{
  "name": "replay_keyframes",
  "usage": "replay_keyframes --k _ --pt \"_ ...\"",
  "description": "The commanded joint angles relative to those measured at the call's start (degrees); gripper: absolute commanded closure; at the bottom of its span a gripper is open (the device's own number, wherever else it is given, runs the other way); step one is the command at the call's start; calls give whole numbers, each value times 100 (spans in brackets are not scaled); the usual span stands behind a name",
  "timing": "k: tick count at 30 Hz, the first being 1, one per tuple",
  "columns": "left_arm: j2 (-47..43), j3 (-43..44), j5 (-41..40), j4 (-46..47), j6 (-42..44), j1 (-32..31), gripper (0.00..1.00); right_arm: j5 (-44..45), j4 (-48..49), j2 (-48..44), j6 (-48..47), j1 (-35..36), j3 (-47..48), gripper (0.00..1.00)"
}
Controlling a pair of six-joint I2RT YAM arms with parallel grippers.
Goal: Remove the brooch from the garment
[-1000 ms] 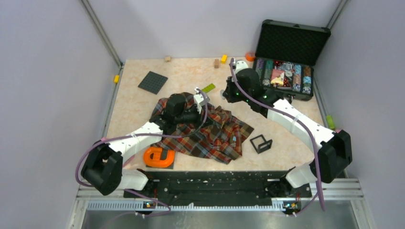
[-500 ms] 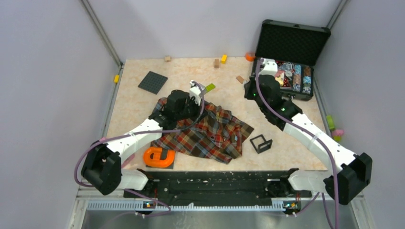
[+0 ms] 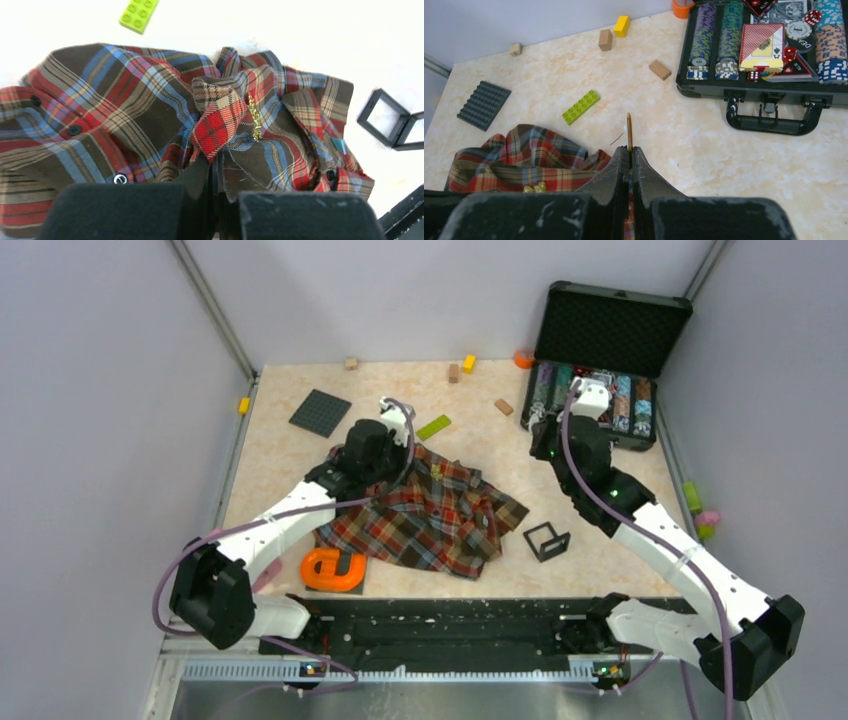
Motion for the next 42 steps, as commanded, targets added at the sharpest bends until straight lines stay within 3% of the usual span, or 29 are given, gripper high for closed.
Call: replay_keyframes --k 1,6,9,18,21,34,42 --pt "-156 927 -328 -281 -53 238 100 175 -30 -218 28 -14 -30 100" --pt "-240 1754 -414 -682 -50 780 100 224 -208 -411 31 -16 6 100" --pt "-197 2312 197 -809 -121 1196 100 203 -254 -578 51 -16 -58 100" --pt "567 5037 770 -1570 -181 1272 100 144 -300 -730 35 -14 -55 100" --pt "718 5347 808 -1740 -215 1268 100 80 -266 -744 36 -14 -78 100" --pt "204 1853 838 -71 -919 1266 100 -440 94 -391 80 -13 -86 100" --pt "222 837 528 202 -1082 1276 100 -861 67 -496 323 -14 -297 100"
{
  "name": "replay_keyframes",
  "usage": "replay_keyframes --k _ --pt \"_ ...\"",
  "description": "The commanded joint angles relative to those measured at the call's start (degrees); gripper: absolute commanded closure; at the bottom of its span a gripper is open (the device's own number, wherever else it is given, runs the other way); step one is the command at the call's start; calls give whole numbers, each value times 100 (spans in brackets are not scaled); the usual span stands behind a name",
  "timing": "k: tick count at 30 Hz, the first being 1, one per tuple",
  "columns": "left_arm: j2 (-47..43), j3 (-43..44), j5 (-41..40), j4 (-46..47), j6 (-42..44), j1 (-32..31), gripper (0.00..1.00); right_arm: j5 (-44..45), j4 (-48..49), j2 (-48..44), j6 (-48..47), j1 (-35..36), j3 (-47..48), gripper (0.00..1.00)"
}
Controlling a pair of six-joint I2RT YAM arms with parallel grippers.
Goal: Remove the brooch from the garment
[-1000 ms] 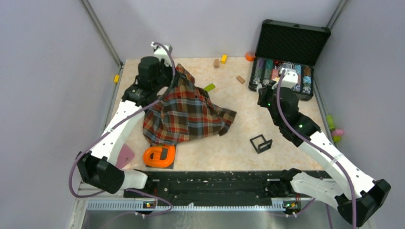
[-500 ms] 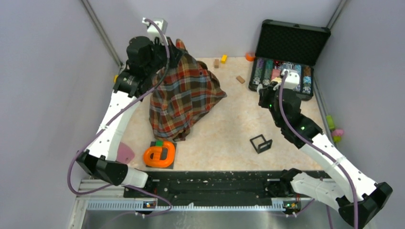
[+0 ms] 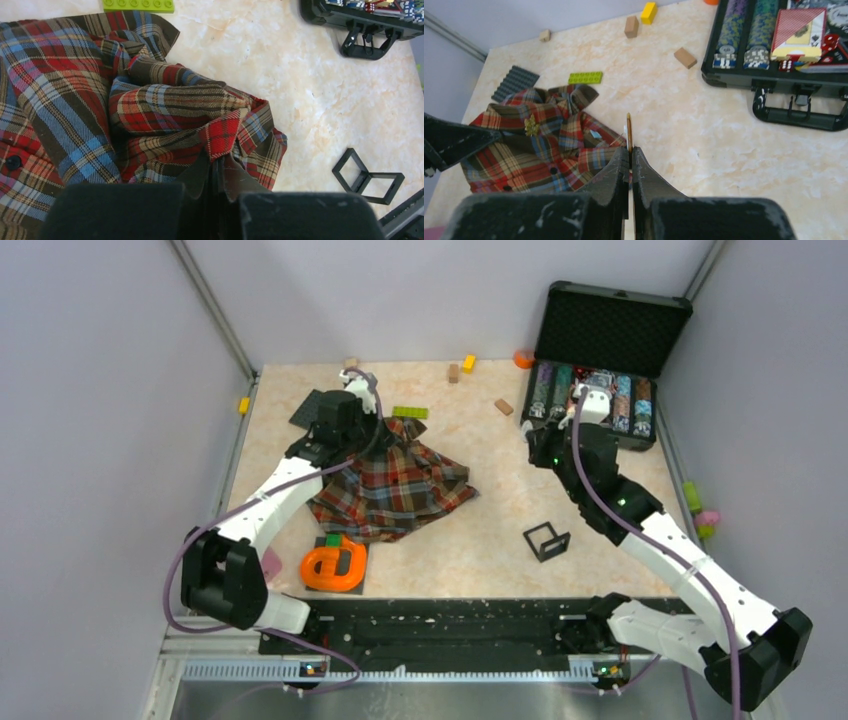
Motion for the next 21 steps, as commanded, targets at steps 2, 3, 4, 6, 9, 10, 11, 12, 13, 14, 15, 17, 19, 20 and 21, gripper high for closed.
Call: replay_keyframes --k 2,3,4,6,9,10,11,12,13,14,15,17,19,20,21 --pt "-221 -353 -354 716 -183 30 100 -442 -17 -140 122 -16 -129 100" --pt "-177 -378 -430 725 -195 44 100 -527 -82 -149 83 -22 -141 100" --pt "-110 -389 -530 715 -212 63 100 -580 -164 -162 67 -34 -157 100" --pt "29 -375 -783 638 -276 112 100 -716 -329 -192 66 -109 -180 100" --pt "262 -333 -794 656 -230 218 97 -1189 -489 -268 108 -410 -276 100" --pt "352 -288 -770 630 -202 239 89 -1413 -513 -281 122 -530 -304 100" --pt "429 -219 -707 554 -170 243 77 -1631 -530 -275 133 -625 -328 100" --pt "481 -119 -589 424 -76 245 62 -1887 -504 -263 113 -704 -348 100" --pt "498 -18 -438 273 -59 244 50 -2218 -440 -249 42 -756 -372 100" --pt "479 -2 -320 266 -53 243 35 -2569 -346 -241 -68 -768 -402 100" --pt "407 -47 -169 314 -66 243 25 -2879 -241 -233 -182 -765 -454 100" --pt "116 -217 90 431 -92 243 15 -3407 -23 -194 -327 -769 -522 100" --pt "-303 -458 255 575 -71 245 13 -3928 225 -120 -450 -769 -574 100" --pt "-519 -563 320 610 -89 243 12 -4112 364 -67 -475 -769 -600 100" --pt "-723 -660 407 638 -118 243 11 -4313 525 -23 -505 -772 -639 100"
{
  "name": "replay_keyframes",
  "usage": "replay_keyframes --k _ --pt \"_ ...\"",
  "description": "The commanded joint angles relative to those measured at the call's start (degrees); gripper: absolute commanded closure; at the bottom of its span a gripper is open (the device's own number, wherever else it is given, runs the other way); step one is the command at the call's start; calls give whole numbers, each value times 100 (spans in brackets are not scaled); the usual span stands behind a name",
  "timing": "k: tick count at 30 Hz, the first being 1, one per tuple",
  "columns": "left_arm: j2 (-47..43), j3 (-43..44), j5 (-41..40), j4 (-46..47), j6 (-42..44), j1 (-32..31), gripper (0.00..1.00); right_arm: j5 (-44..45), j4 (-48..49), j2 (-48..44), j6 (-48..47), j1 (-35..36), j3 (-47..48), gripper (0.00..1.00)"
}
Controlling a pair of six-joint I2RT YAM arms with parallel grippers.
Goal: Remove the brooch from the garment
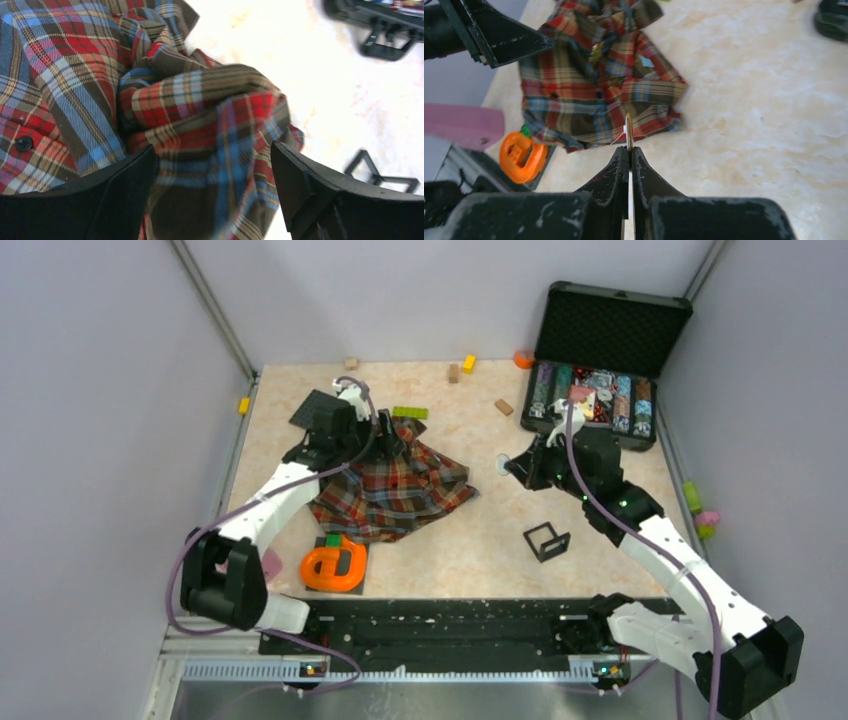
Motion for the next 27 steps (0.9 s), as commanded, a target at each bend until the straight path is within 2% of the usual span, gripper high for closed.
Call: replay_keyframes --k 1,4,6,10,14,18,21,27 --pt "-1118 -344 592 385 -28 -2 11 -1497 949 156 -297 -14 -110 100" --pt "-1589 -599 1084 464 -102 -10 10 -2091 1619 316 -270 -13 -226 100" --pt "-1868 -828 1721 831 -139 -10 11 -2519 2236 447 -148 -13 -266 100" --pt "-2140 -1386 3430 2218 -585 -10 17 -3490 2790 858 20 -13 -93 100" --pt "-2226 -1860 4359 3713 -1310 -17 29 -3801 2907 965 29 19 66 100" --pt "-2161 -2196 4777 5117 -2061 -114 37 -4074 2792 1064 23 97 273 100" --pt "-2059 -2137 4903 5226 -2053 -295 45 -4215 2850 1101 116 161 334 100" --pt "-2033 -2079 4900 5204 -1998 -400 48 -4332 2559 1264 40 372 635 100"
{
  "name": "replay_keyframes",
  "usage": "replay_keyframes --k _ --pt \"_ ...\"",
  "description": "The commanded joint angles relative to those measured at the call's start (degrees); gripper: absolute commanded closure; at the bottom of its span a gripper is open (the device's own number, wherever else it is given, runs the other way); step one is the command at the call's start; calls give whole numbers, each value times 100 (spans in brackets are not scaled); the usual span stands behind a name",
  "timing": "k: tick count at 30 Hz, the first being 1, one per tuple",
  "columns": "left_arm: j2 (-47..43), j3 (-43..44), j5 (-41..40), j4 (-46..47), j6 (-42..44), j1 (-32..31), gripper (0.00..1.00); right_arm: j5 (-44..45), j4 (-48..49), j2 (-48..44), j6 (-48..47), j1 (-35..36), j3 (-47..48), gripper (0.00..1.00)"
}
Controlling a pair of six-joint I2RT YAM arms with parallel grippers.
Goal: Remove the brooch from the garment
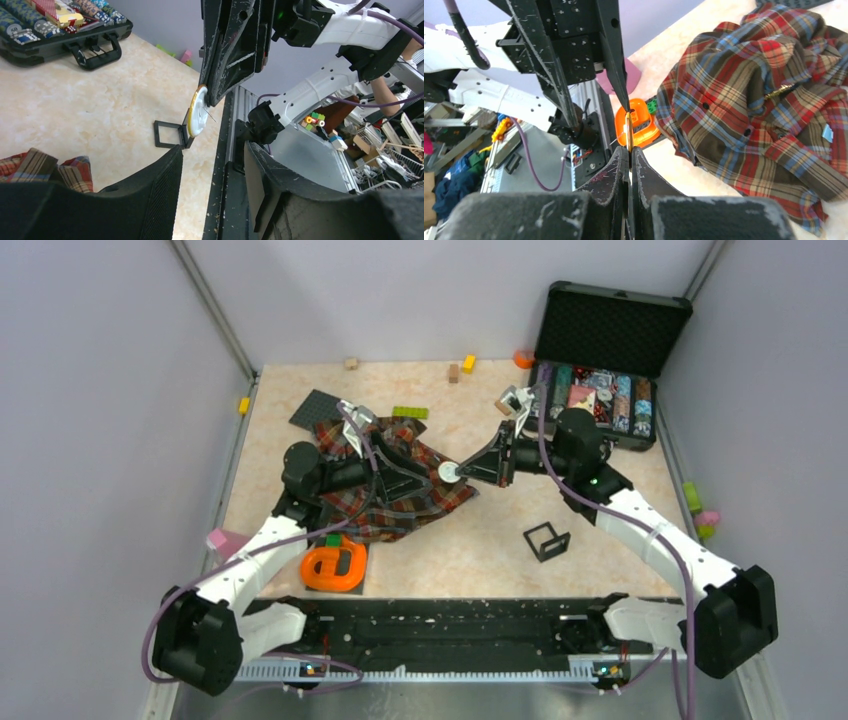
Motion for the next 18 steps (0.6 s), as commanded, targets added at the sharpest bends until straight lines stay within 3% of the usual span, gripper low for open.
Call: replay_keyframes --k 1,11,18 --pt "40 122 227 513 -93 -42 48 -258 -22 135 -107 213 475 100" --pt "8 252 11 -228 386 -91 51 -265 -69 175 -113 416 546 100" --pt "178 278 232 72 177 -124 60 -292 9 220 -60 503 525 100"
